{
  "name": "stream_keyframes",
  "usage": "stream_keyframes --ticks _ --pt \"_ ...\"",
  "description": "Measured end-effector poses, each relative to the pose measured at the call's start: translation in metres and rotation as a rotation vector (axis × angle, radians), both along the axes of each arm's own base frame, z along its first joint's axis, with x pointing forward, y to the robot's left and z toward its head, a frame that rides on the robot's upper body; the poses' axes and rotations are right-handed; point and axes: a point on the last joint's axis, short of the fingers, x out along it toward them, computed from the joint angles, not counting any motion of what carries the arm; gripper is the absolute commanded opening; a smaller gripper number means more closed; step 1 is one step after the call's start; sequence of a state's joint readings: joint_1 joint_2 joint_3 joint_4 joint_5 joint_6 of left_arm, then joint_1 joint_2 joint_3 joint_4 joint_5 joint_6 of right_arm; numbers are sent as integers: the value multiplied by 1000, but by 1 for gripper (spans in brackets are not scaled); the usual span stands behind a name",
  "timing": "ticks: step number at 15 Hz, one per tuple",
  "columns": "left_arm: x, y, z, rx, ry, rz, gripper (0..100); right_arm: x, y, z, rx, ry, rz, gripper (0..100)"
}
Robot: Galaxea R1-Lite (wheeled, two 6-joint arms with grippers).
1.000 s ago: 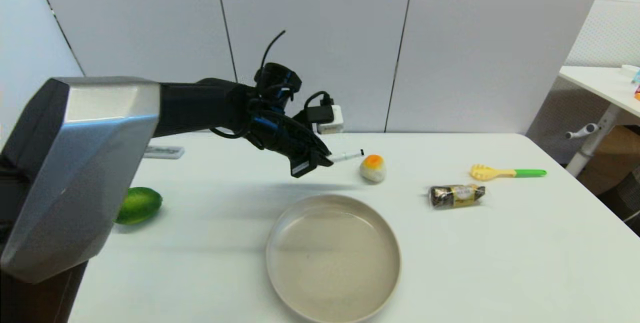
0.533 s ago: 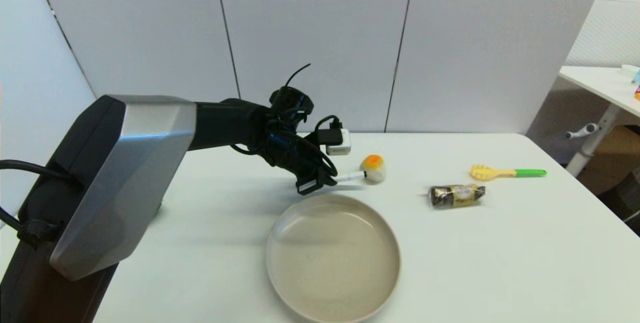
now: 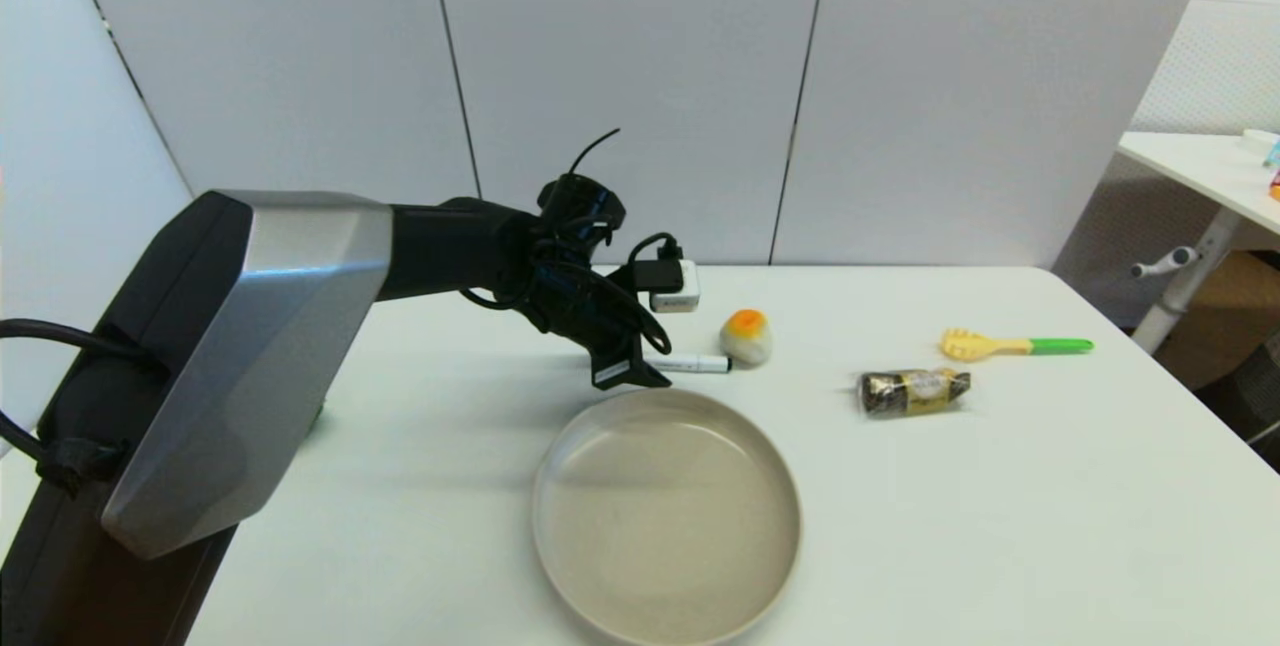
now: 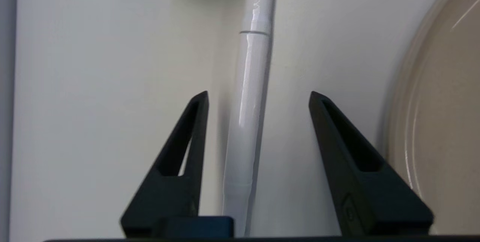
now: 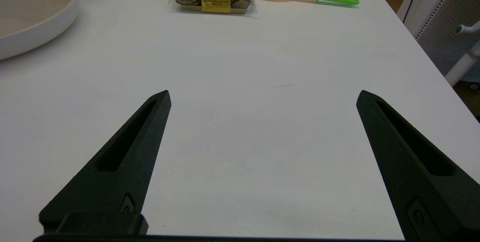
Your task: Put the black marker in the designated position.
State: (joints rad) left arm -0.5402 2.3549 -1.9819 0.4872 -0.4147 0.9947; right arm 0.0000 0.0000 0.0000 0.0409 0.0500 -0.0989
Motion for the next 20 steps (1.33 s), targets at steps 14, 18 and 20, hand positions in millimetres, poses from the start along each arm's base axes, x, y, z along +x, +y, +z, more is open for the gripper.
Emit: stream_keyframes --ticks 14,18,20 --pt "-152 151 154 11 -157 392 100 0 0 0 0 0 0 100" --pt "-266 204 126 -131 -157 585 100 0 0 0 1 0 0 100" --pt "-313 222 96 -252 -191 679 100 0 0 0 1 0 0 100"
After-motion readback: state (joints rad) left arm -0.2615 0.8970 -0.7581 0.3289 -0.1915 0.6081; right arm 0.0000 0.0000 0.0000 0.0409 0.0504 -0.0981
